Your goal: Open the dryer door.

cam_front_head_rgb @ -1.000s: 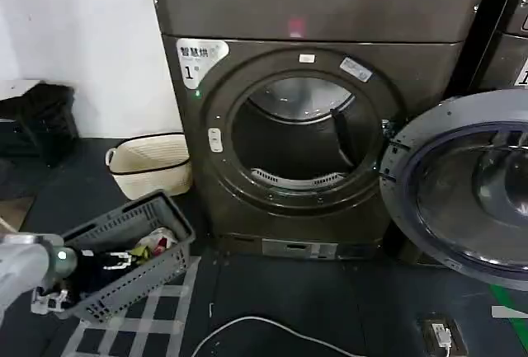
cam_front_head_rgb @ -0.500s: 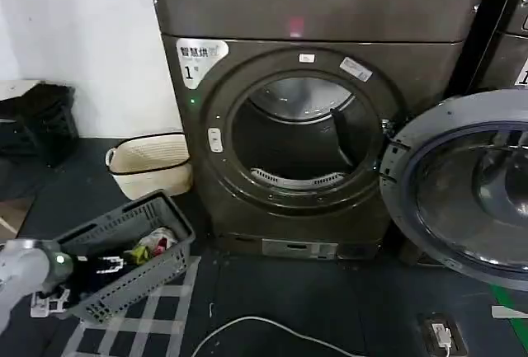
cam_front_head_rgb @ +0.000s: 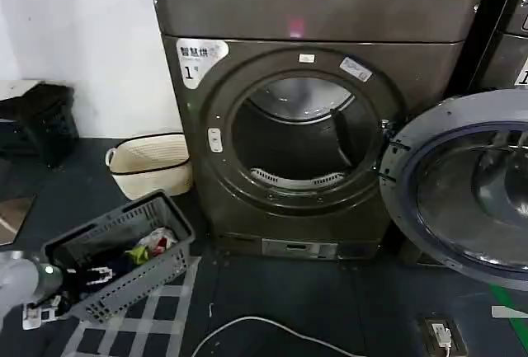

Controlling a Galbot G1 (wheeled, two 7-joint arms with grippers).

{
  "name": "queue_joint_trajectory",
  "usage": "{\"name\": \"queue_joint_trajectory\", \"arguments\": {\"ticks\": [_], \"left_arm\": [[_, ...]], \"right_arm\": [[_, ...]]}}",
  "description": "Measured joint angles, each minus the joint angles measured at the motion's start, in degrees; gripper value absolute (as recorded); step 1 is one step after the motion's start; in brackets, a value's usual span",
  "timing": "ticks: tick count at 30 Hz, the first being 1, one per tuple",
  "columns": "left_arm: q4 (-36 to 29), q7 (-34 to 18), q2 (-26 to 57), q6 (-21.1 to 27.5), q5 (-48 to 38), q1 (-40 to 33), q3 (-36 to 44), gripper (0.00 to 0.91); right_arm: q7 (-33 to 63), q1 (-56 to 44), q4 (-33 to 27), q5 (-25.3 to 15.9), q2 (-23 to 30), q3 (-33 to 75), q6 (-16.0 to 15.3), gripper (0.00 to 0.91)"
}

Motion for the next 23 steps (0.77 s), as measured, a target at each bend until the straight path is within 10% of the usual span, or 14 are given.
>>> {"name": "queue_joint_trajectory", "arguments": {"ticks": [23], "left_arm": [[0.44, 0.08, -0.06, 0.0, -1.83, 0.45, -0.41, 0.907]], "right_arm": [[-0.05, 0.45, 0.22, -0.93, 0.33, -0.74, -0.47, 0.907]]}}
